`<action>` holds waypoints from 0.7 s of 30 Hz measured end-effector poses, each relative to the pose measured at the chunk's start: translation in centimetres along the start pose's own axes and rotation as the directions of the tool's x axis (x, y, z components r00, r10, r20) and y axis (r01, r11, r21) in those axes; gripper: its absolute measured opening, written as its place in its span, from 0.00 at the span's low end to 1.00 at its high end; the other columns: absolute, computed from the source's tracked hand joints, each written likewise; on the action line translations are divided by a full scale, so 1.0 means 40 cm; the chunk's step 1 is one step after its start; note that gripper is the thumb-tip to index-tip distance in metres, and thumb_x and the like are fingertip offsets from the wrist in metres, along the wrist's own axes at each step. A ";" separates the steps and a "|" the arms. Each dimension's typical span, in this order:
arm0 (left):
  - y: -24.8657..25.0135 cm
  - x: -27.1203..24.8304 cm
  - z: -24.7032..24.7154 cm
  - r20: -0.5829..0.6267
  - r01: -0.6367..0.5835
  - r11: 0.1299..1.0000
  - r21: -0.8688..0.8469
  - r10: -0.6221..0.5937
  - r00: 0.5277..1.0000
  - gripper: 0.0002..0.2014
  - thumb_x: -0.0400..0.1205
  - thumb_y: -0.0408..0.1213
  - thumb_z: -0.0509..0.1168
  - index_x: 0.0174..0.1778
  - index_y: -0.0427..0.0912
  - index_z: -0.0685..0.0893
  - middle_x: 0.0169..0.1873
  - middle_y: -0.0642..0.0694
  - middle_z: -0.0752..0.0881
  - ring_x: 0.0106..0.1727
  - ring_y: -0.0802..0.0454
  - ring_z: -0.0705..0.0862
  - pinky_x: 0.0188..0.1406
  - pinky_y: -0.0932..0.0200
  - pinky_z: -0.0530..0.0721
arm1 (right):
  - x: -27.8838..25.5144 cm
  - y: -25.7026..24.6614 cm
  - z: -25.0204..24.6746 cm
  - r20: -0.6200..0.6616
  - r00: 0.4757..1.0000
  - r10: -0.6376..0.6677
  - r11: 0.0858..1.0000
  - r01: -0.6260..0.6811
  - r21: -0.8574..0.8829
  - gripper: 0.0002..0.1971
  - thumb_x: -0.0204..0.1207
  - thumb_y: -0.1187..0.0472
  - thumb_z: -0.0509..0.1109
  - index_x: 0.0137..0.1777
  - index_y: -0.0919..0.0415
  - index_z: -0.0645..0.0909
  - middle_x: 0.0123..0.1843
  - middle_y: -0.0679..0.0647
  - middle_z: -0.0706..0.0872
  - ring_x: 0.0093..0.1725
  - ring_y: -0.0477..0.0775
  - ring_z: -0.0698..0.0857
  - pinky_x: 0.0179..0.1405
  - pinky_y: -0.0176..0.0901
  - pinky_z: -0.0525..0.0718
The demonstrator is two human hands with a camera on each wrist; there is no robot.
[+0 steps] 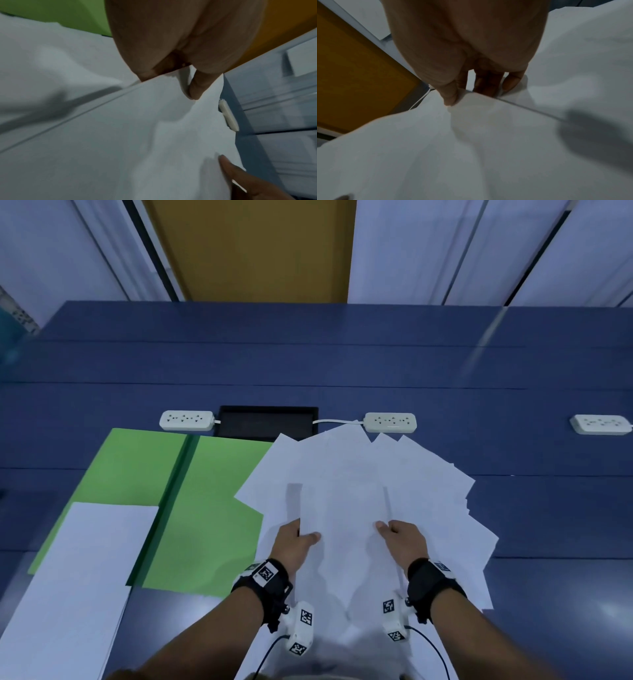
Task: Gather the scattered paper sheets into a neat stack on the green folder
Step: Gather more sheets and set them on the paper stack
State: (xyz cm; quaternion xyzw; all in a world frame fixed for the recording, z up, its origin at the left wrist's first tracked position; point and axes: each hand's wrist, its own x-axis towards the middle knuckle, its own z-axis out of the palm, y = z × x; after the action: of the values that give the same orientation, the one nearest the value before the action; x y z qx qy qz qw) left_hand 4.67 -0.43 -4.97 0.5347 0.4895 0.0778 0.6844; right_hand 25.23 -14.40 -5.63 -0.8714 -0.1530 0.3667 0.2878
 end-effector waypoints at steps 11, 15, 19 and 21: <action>0.275 -0.109 -0.061 0.313 -0.087 0.978 -0.189 0.144 0.939 0.07 0.74 0.27 0.77 0.44 0.41 0.95 0.47 0.39 0.94 0.50 0.45 0.93 0.56 0.53 0.88 | -0.163 -0.113 -0.199 0.349 0.896 -0.275 0.700 -0.063 0.711 0.17 0.85 0.68 0.71 0.72 0.65 0.81 0.68 0.59 0.92 0.68 0.57 0.91 0.65 0.48 0.90; 0.296 -0.087 -0.089 0.328 -0.025 0.984 -0.174 0.082 0.941 0.39 0.66 0.40 0.84 0.71 0.29 0.80 0.64 0.34 0.90 0.66 0.35 0.89 0.74 0.36 0.82 | -0.186 -0.169 -0.239 0.319 0.898 -0.302 0.775 0.036 0.631 0.21 0.82 0.57 0.78 0.72 0.63 0.82 0.68 0.59 0.92 0.66 0.53 0.92 0.69 0.51 0.86; 0.334 -0.085 -0.037 0.268 -0.177 0.978 -0.114 0.202 0.942 0.21 0.81 0.39 0.76 0.70 0.38 0.86 0.63 0.39 0.92 0.63 0.37 0.91 0.66 0.39 0.87 | -0.198 -0.235 -0.251 0.080 0.928 -0.364 0.813 0.275 0.513 0.13 0.85 0.48 0.76 0.65 0.51 0.89 0.58 0.50 0.96 0.60 0.52 0.93 0.66 0.54 0.90; 0.354 -0.083 -0.009 0.185 -0.287 0.954 -0.085 0.298 0.936 0.13 0.86 0.36 0.72 0.66 0.40 0.88 0.60 0.43 0.93 0.62 0.41 0.92 0.64 0.42 0.88 | -0.206 -0.254 -0.252 -0.028 0.915 -0.402 0.771 0.355 0.528 0.11 0.86 0.51 0.75 0.65 0.52 0.90 0.59 0.49 0.95 0.61 0.53 0.93 0.65 0.57 0.90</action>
State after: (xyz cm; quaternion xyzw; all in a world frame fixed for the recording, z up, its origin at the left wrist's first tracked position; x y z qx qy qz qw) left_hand 8.61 3.59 8.45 0.5870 0.3324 0.1398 0.7248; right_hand 26.37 -14.25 10.83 -0.6942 -0.2322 0.3662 0.5745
